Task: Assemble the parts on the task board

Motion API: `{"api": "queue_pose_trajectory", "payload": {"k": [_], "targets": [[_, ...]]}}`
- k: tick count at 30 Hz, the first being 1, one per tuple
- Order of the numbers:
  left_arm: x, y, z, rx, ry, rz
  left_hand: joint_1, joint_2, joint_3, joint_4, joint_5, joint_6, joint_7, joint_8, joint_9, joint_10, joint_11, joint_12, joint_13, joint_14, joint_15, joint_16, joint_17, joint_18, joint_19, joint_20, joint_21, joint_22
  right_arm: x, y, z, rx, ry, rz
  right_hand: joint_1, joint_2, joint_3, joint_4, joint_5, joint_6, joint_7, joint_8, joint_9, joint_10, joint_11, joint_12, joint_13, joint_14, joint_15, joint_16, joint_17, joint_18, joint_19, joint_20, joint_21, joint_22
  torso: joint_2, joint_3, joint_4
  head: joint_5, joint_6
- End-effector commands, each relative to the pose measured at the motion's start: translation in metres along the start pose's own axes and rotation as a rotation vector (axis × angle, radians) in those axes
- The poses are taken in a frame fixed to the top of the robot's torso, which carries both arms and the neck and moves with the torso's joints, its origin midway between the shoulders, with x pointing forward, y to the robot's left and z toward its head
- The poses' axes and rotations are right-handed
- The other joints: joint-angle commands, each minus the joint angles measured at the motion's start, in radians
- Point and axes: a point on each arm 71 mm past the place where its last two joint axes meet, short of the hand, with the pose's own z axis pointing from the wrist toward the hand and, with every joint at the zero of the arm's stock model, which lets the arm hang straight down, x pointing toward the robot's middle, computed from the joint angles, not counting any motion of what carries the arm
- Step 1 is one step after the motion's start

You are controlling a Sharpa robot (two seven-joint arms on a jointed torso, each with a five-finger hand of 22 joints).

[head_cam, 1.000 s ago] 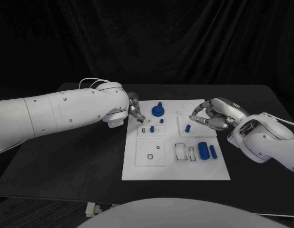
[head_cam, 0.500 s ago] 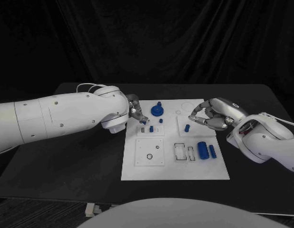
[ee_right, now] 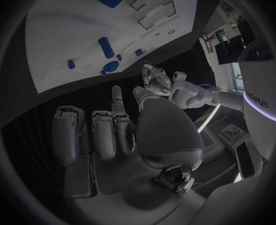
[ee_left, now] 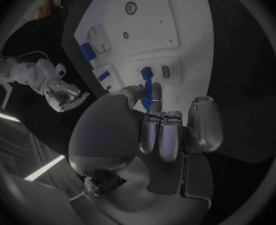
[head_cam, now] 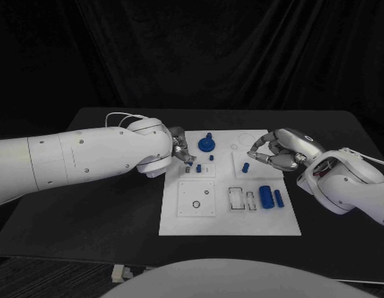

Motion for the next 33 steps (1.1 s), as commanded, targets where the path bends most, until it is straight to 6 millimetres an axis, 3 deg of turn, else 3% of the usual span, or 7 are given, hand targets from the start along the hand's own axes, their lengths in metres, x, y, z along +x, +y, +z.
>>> {"api": "queue_pose_trajectory", "payload": {"k": [1,17,33], "targets": [[0.002,-0.001,0.0,-0.008,-0.012,0.075,-0.003,0.008,0.134,-0.133,0.005,-0.01,-0.002,0.005,0.002,0.089,-0.001,-0.007,0.234,0.104,-0.002,0.003,0.263,0.003,0.02,0.001,-0.003,0.178,0.001,0.0,0.0,0.016,0.006,-0.004,0.01,0.0,0.006,0.001,0.009,-0.006,-0.001,0.004,-0.001,0.104,0.004,0.003,0.263,0.085,0.005,-0.003,0.18,0.012,0.051,0.0,-0.006,0.226,0.0,0.0001,0.0002,0.003,0.0],[0.014,0.001,0.008,-0.023,0.012,0.149,-0.019,0.022,0.13,-0.149,0.023,-0.031,-0.003,0.039,0.039,0.088,-0.001,-0.007,0.234,0.104,-0.002,0.003,0.263,0.003,0.02,0.001,-0.006,0.178,0.003,0.001,0.002,0.016,0.017,-0.004,0.018,-0.001,0.01,-0.001,0.023,-0.005,-0.001,0.005,-0.002,0.104,0.004,0.003,0.263,0.085,0.005,-0.003,0.18,0.012,0.051,0.0,-0.005,0.226,0.0,0.0002,0.0,0.008,0.0],[0.021,0.0,0.016,-0.03,-0.001,0.165,-0.021,0.023,0.13,-0.15,0.025,-0.033,-0.003,0.042,0.042,0.09,-0.002,-0.004,0.236,0.104,-0.002,0.003,0.263,0.002,0.021,0.001,-0.002,0.179,0.003,0.001,0.001,0.022,0.024,-0.005,0.029,-0.002,0.016,-0.004,0.041,-0.006,-0.001,0.006,-0.003,0.102,0.003,0.0,0.259,0.085,0.004,-0.003,0.18,0.012,0.051,-0.001,-0.006,0.225,0.0,0.0001,0.0,0.007,0.0]]}}
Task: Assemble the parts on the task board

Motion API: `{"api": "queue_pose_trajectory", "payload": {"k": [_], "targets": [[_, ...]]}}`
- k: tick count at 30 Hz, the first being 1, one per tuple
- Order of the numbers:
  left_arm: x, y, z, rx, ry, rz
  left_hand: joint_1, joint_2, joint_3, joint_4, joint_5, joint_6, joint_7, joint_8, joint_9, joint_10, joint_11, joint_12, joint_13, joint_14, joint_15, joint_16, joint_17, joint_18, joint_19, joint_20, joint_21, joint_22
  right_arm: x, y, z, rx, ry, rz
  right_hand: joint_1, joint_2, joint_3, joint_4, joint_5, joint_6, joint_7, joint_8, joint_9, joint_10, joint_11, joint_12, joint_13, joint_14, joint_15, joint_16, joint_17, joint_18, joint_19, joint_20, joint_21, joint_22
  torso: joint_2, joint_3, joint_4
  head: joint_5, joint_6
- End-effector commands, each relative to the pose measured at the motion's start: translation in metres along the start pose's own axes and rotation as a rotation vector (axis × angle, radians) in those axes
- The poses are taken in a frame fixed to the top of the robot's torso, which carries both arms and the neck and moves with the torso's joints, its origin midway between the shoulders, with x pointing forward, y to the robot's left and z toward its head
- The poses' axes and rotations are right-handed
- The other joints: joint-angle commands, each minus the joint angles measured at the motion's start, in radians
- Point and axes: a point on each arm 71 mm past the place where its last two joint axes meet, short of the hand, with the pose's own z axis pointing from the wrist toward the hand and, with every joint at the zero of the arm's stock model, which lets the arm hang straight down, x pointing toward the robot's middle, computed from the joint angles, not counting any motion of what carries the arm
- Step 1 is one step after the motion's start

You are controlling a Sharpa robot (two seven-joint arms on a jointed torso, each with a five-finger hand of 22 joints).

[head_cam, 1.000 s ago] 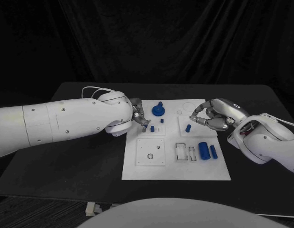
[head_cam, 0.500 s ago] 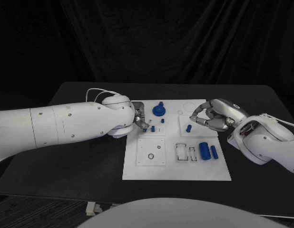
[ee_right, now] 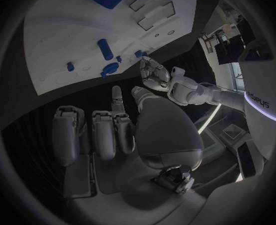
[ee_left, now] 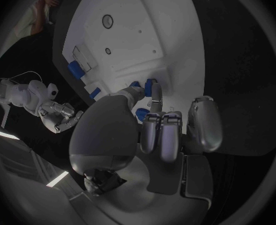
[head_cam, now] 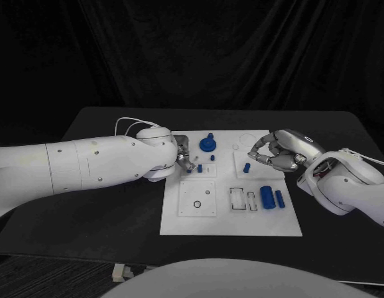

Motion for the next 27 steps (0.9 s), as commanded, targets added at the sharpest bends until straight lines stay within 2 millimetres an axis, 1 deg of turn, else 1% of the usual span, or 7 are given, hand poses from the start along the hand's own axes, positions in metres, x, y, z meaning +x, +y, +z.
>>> {"api": "queue_pose_trajectory", "payload": {"k": [1,6,19,27], "targets": [[0.0003,-0.0001,0.0009,-0.019,-0.014,0.024,0.001,0.007,0.136,-0.142,0.007,-0.002,-0.005,0.004,-0.001,0.09,-0.002,-0.001,0.236,0.104,-0.002,0.003,0.263,0.002,0.021,0.001,-0.002,0.179,0.0012,-0.0011,-0.0006,0.016,0.009,-0.005,0.011,-0.003,0.008,-0.001,0.006,-0.006,-0.001,0.007,-0.001,0.101,0.003,0.0,0.259,0.085,0.004,-0.003,0.18,0.012,0.051,-0.001,-0.006,0.226,0.0,0.0,-0.0003,-0.002,0.0],[0.0002,0.0004,0.0018,-0.02,-0.023,0.025,0.0,0.007,0.136,-0.142,0.007,-0.003,-0.005,0.004,0.0,0.09,-0.002,0.0,0.236,0.104,-0.002,0.003,0.263,0.002,0.021,0.001,-0.002,0.179,0.0014,-0.0012,-0.0007,0.018,0.011,-0.005,0.014,-0.003,0.009,-0.002,0.01,-0.006,-0.001,0.007,-0.001,0.099,0.003,-0.002,0.256,0.085,0.004,-0.003,0.18,0.012,0.051,-0.001,-0.006,0.226,0.0,0.0001,-0.0001,-0.003,0.0],[0.0015,0.0018,0.0017,-0.021,-0.03,0.042,0.0,0.007,0.136,-0.143,0.007,-0.003,-0.005,0.005,0.001,0.09,-0.002,-0.001,0.236,0.104,-0.002,0.003,0.263,0.002,0.021,0.001,-0.003,0.179,0.0021,-0.0014,-0.0009,0.021,0.017,-0.007,0.024,-0.003,0.015,-0.005,0.023,-0.006,-0.002,0.008,-0.002,0.095,0.003,-0.005,0.249,0.085,0.004,-0.003,0.18,0.012,0.051,-0.001,-0.006,0.226,0.0,0.0002,0.0001,0.0,0.0],[0.0029,0.0022,0.0018,-0.021,-0.03,0.056,0.0,0.007,0.136,-0.144,0.007,-0.004,-0.005,0.006,0.002,0.09,-0.002,0.0,0.236,0.104,-0.002,0.003,0.263,0.002,0.021,0.001,-0.002,0.179,0.0028,-0.0017,-0.0013,0.025,0.02,-0.007,0.028,-0.004,0.017,-0.007,0.027,-0.006,-0.002,0.008,-0.002,0.093,0.002,-0.008,0.245,0.085,0.004,-0.002,0.181,0.012,0.051,-0.001,-0.006,0.226,0.0,0.0,0.0,-0.002,0.0]]}}
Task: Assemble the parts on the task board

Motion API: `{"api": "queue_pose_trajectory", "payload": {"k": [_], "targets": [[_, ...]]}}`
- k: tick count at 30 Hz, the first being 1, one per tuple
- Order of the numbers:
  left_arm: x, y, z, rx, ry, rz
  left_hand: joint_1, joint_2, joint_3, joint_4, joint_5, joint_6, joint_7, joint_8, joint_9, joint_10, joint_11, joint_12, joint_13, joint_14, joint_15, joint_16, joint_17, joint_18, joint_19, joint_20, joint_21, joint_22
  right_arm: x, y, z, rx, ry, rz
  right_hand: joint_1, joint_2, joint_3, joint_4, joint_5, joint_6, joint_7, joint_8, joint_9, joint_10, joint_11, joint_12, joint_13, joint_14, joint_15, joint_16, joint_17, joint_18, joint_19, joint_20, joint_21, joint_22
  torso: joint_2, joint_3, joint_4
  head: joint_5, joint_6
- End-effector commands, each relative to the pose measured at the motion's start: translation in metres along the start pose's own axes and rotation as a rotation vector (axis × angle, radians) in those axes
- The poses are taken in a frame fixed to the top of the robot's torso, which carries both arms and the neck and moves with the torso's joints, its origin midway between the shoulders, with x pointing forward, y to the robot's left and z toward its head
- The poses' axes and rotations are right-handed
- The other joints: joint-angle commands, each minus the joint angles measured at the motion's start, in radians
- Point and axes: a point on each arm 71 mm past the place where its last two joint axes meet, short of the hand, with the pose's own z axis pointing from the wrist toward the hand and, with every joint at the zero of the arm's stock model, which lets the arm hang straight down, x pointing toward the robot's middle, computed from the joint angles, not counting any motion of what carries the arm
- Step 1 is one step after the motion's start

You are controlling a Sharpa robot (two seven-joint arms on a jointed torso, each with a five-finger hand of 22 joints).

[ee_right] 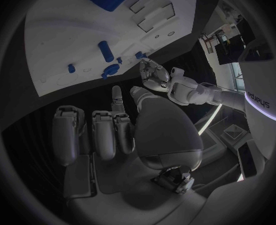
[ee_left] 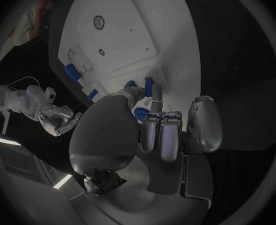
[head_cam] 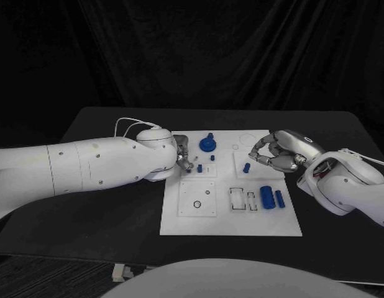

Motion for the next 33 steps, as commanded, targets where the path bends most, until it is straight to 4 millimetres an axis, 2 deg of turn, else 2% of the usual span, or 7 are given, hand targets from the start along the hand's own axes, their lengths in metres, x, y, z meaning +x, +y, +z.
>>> {"api": "queue_pose_trajectory", "payload": {"k": [1,10,12,14,16,21,33], "targets": [[0.0028,0.0002,0.0,-0.018,0.004,0.017,-0.001,0.006,0.138,-0.143,0.002,-0.001,-0.009,0.005,0.002,0.09,-0.002,0.0,0.236,0.104,-0.002,0.003,0.263,0.002,0.021,0.001,-0.002,0.179,0.0018,-0.0011,-0.001,0.016,0.01,-0.006,0.008,0.001,0.006,-0.001,0.003,-0.006,-0.002,0.004,-0.002,0.093,0.002,-0.003,0.245,0.085,0.004,-0.002,0.181,0.012,0.051,-0.001,-0.002,0.226,0.0,0.0,0.0,-0.001,0.0],[0.0059,0.0015,0.0004,-0.02,0.013,0.031,-0.004,0.005,0.135,-0.146,-0.007,-0.005,-0.009,0.007,0.005,0.089,-0.002,-0.003,0.234,0.104,-0.003,0.003,0.263,0.003,0.021,0.0,-0.005,0.178,0.0021,-0.0018,-0.0015,0.02,0.012,-0.007,0.009,0.0,0.007,-0.002,0.006,-0.006,-0.002,0.005,-0.002,0.091,0.002,-0.005,0.243,0.085,0.004,-0.002,0.18,0.012,0.051,-0.001,-0.003,0.226,0.0,0.0,0.0,-0.001,0.0],[0.0065,0.0021,0.0004,-0.021,0.015,0.033,-0.016,0.009,0.13,-0.143,-0.039,-0.009,-0.01,0.011,0.008,0.088,-0.003,-0.005,0.232,0.104,-0.003,0.003,0.263,0.003,0.021,0.001,-0.009,0.177,0.0022,-0.0018,-0.0015,0.02,0.013,-0.008,0.01,0.0,0.008,-0.002,0.007,-0.006,-0.002,0.005,-0.002,0.089,0.002,-0.007,0.24,0.085,0.003,-0.003,0.18,0.012,0.051,-0.001,-0.002,0.226,0.0,0.0,-0.0001,0.0,0.0],[0.007,0.0022,0.0003,-0.021,0.016,0.035,-0.037,0.013,0.115,-0.131,-0.098,-0.013,-0.015,0.011,0.008,0.087,-0.005,-0.007,0.231,0.104,-0.004,0.003,0.263,0.003,0.021,0.0,-0.011,0.176,0.0024,-0.0019,-0.0015,0.021,0.014,-0.008,0.01,0.0,0.008,-0.002,0.007,-0.006,-0.002,0.005,-0.002,0.089,0.002,-0.007,0.24,0.085,0.003,-0.003,0.18,0.012,0.051,-0.001,-0.002,0.226,0.0,0.0001,-0.0002,0.001,0.0],[0.0074,0.0019,0.0003,-0.02,0.017,0.036,-0.045,0.015,0.108,-0.126,-0.105,-0.015,-0.016,0.01,0.007,0.087,-0.006,-0.008,0.23,0.104,-0.004,0.003,0.263,0.003,0.021,0.0,-0.012,0.176,0.0025,-0.0019,-0.0015,0.022,0.015,-0.009,0.01,0.0,0.008,-0.002,0.007,-0.006,-0.002,0.005,-0.002,0.089,0.002,-0.007,0.24,0.085,0.003,-0.003,0.18,0.012,0.051,-0.001,-0.002,0.226,0.0,0.0001,-0.0001,0.002,0.0],[0.0089,0.0003,0.0,-0.015,0.022,0.041,-0.093,0.029,0.065,-0.083,-0.171,-0.01,-0.021,0.003,-0.005,0.082,-0.008,-0.018,0.224,0.104,-0.006,0.003,0.263,0.005,0.02,-0.002,-0.021,0.174,0.0029,-0.002,-0.0015,0.024,0.017,-0.009,0.012,0.001,0.009,-0.002,0.009,-0.006,-0.002,0.005,-0.002,0.086,0.002,-0.009,0.235,0.085,0.003,-0.002,0.18,0.012,0.051,-0.001,-0.003,0.226,0.0,0.0001,0.0,0.001,0.0],[0.0108,0.0004,0.0003,-0.015,0.039,0.053,-0.173,0.045,0.002,0.007,-0.198,0.005,-0.018,-0.014,-0.031,0.078,-0.006,-0.028,0.217,0.102,-0.004,-0.003,0.259,0.006,0.018,0.0,-0.036,0.172,0.0029,-0.003,-0.002,0.029,0.018,-0.009,0.019,0.002,0.014,-0.004,0.019,-0.006,-0.002,0.006,-0.002,0.082,0.002,-0.013,0.228,0.085,0.003,-0.002,0.181,0.012,0.051,-0.002,-0.003,0.226,0.0,-0.0001,-0.0004,0.001,0.0]]}}
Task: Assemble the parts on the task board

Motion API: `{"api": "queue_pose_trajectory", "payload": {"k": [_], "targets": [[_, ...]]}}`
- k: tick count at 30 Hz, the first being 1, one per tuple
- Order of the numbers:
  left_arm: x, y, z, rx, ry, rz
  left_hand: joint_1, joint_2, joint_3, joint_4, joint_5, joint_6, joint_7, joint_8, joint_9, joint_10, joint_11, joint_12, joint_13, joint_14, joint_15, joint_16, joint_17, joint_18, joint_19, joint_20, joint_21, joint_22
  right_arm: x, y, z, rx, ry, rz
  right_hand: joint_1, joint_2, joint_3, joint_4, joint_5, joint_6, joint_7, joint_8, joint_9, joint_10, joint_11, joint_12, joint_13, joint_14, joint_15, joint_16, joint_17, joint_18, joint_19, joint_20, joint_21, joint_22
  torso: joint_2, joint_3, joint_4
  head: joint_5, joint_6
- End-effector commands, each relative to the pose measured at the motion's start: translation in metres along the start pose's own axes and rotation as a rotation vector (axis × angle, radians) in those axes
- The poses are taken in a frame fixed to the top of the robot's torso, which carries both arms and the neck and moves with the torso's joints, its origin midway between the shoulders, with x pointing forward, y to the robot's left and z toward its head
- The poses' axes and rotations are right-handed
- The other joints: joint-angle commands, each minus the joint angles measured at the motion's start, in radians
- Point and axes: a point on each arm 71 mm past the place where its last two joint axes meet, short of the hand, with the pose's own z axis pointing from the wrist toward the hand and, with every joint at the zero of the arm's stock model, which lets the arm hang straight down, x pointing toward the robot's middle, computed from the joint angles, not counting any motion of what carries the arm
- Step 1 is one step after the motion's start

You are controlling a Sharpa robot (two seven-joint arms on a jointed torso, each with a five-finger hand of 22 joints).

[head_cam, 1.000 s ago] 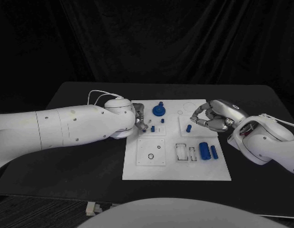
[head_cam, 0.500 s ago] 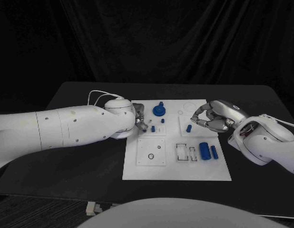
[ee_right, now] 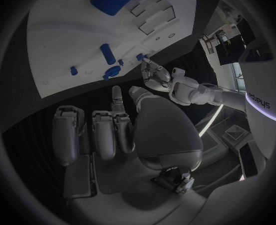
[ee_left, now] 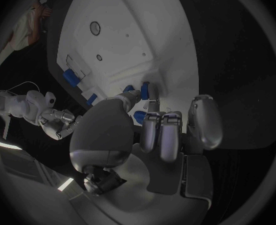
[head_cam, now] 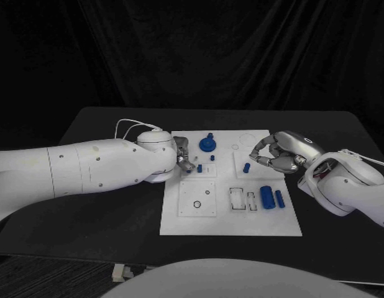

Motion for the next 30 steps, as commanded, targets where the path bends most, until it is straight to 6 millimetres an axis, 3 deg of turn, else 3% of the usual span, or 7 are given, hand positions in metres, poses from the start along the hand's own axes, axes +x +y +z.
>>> {"api": "queue_pose_trajectory", "payload": {"k": [1,6,17,19,20,23,30], "targets": [[0.0056,-0.0001,0.0001,-0.017,0.037,0.019,-0.012,-0.001,-0.006,0.011,-0.006,-0.001,0.006,-0.005,-0.001,0.078,-0.006,-0.006,0.216,0.102,-0.004,-0.004,0.258,0.006,0.018,0.0,-0.005,0.172,0.0014,-0.0014,-0.0008,0.017,0.007,-0.006,0.012,0.002,0.007,-0.002,0.007,-0.006,-0.002,0.006,-0.001,0.082,0.002,-0.004,0.228,0.085,0.003,-0.002,0.181,0.012,0.051,-0.002,-0.003,0.225,0.0,0.0,-0.0005,0.002,0.0],[0.0062,0.0,0.0003,-0.017,0.044,0.021,-0.033,0.003,-0.025,0.04,-0.012,0.003,0.008,-0.012,-0.008,0.077,-0.004,-0.006,0.216,0.102,-0.003,-0.006,0.256,0.007,0.017,0.001,-0.011,0.171,0.0016,-0.0017,-0.0006,0.019,0.008,-0.007,0.017,0.002,0.011,-0.004,0.014,-0.006,-0.003,0.007,-0.001,0.081,0.002,-0.005,0.226,0.085,0.003,-0.002,0.181,0.012,0.051,-0.002,-0.003,0.226,0.0,0.0,-0.0002,0.001,0.0],[0.0072,0.0018,0.0015,-0.024,0.061,0.034,-0.045,0.002,-0.037,0.05,-0.018,0.005,0.009,-0.015,-0.012,0.077,-0.003,-0.006,0.216,0.101,-0.002,-0.01,0.253,0.008,0.017,0.001,-0.017,0.17,0.0021,-0.0022,-0.0006,0.022,0.012,-0.009,0.024,0.002,0.015,-0.008,0.022,-0.006,-0.003,0.008,-0.002,0.078,0.001,-0.007,0.222,0.086,0.002,-0.002,0.181,0.012,0.051,-0.002,-0.003,0.225,0.0,-0.0001,0.0001,0.001,0.0],[0.0073,0.0019,0.0017,-0.024,0.063,0.036,-0.059,0.003,-0.049,0.051,-0.039,0.006,0.01,-0.018,-0.015,0.077,-0.002,-0.007,0.216,0.101,-0.002,-0.011,0.253,0.008,0.017,0.002,-0.019,0.169,0.0021,-0.0023,-0.0006,0.022,0.012,-0.009,0.025,0.001,0.015,-0.009,0.024,-0.006,-0.003,0.008,-0.002,0.078,0.001,-0.007,0.222,0.085,0.002,-0.003,0.18,0.012,0.051,-0.002,-0.003,0.225,0.0,-0.0001,-0.0001,0.002,0.0],[0.0074,0.0019,0.0017,-0.024,0.064,0.037,-0.08,0.007,-0.066,0.051,-0.09,0.009,0.011,-0.021,-0.018,0.077,-0.001,-0.007,0.216,0.1,0.0,-0.012,0.252,0.008,0.017,0.003,-0.021,0.169,0.0022,-0.0024,-0.0006,0.022,0.013,-0.009,0.025,0.001,0.015,-0.009,0.024,-0.006,-0.003,0.008,-0.002,0.078,0.001,-0.007,0.222,0.085,0.002,-0.003,0.18,0.012,0.051,-0.002,-0.003,0.225,0.0,0.0001,-0.0001,0.002,0.0],[0.0076,0.0019,0.002,-0.025,0.068,0.041,-0.099,0.015,-0.086,0.052,-0.137,0.008,0.013,-0.028,-0.023,0.076,0.0,-0.008,0.215,0.1,0.001,-0.013,0.251,0.009,0.017,0.004,-0.025,0.169,0.0024,-0.0025,-0.0006,0.023,0.014,-0.009,0.025,0.001,0.016,-0.009,0.026,-0.005,-0.003,0.008,-0.002,0.077,0.001,-0.008,0.22,0.085,0.002,-0.002,0.181,0.013,0.051,-0.003,-0.004,0.225,0.0,0.0,-0.0001,0.002,0.0],[0.0086,0.0021,0.0025,-0.027,0.082,0.055,-0.133,0.019,-0.118,0.053,-0.172,-0.009,0.019,-0.043,-0.028,0.074,0.005,-0.012,0.213,0.099,0.004,-0.019,0.247,0.01,0.015,0.007,-0.037,0.167,0.0026,-0.0027,-0.0008,0.024,0.016,-0.009,0.026,0.001,0.017,-0.009,0.029,-0.005,-0.003,0.009,-0.002,0.076,0.001,-0.009,0.218,0.085,0.002,-0.003,0.18,0.012,0.051,-0.003,-0.003,0.225,0.0,0.0,-0.0001,0.001,0.0]]}}
